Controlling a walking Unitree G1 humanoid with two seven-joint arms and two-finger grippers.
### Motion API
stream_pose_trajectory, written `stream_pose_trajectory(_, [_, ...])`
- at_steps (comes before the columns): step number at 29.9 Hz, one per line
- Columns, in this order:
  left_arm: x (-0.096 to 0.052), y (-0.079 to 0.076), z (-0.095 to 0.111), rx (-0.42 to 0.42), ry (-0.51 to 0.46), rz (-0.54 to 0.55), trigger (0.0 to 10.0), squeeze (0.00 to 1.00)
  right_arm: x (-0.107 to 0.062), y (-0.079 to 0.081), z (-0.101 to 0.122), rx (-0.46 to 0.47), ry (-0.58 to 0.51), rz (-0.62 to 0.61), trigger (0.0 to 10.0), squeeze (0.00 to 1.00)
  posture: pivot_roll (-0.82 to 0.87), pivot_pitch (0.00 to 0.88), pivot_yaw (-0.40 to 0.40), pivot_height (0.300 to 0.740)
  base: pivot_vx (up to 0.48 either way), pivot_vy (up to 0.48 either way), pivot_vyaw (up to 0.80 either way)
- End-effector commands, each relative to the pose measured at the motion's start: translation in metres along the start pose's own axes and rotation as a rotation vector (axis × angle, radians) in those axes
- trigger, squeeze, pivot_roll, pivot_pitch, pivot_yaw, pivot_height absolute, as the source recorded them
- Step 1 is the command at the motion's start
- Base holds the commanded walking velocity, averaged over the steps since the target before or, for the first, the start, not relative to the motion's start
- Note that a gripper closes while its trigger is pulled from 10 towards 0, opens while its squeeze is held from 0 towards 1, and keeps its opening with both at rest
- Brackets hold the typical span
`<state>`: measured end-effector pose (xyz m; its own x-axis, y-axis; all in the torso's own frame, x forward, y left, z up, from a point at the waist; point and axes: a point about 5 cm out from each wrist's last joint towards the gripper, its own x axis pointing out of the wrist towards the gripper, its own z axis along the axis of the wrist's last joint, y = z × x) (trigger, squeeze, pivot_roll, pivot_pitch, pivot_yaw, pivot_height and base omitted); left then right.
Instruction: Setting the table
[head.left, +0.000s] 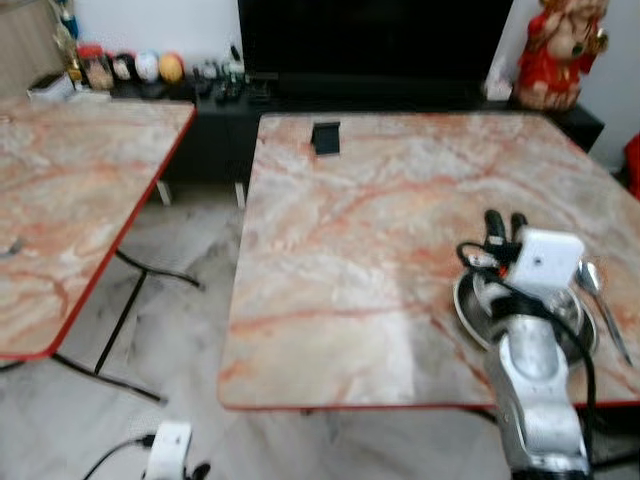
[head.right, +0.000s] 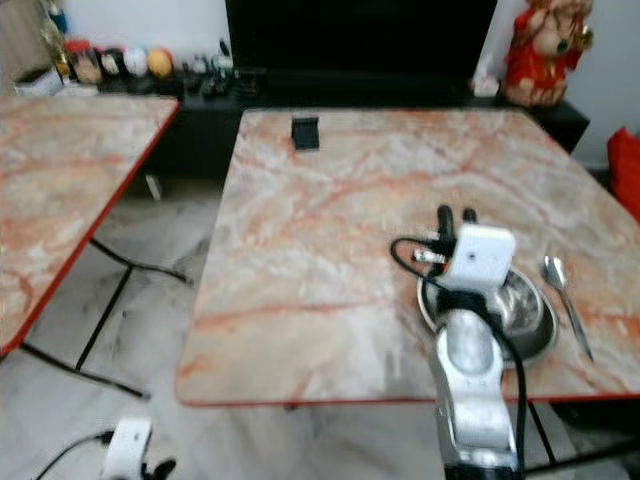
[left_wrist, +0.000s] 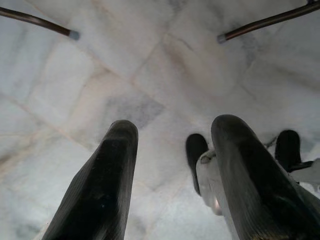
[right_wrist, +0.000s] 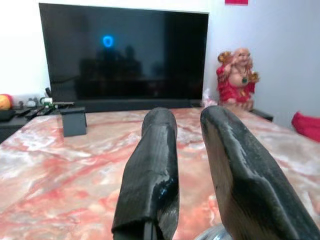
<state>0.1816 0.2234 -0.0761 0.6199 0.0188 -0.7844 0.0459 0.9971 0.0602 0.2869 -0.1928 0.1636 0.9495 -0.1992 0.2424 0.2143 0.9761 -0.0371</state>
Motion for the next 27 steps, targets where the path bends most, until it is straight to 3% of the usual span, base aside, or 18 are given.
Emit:
stream_pose_trajectory(1, [-0.0011, 0.0035, -0.0035, 0.009, 0.020, 0.005, 10.0, 0.00, 0.0018, 0.0033, 0.0040, 0.002, -0.017, 0.009, 10.0, 0.00, -0.03, 0.000, -0.021, 0.740, 0.000, 0.270, 0.00])
stream_pose_trajectory(27, [-0.0018, 0.0047, -0.0047, 0.021, 0.023, -0.003, 10.0, 0.00, 0.0001, 0.0080, 0.0029, 0.012, -0.014, 0.015, 10.0, 0.00, -0.03, 0.000, -0.015, 0.740, 0.000, 0.270, 0.00])
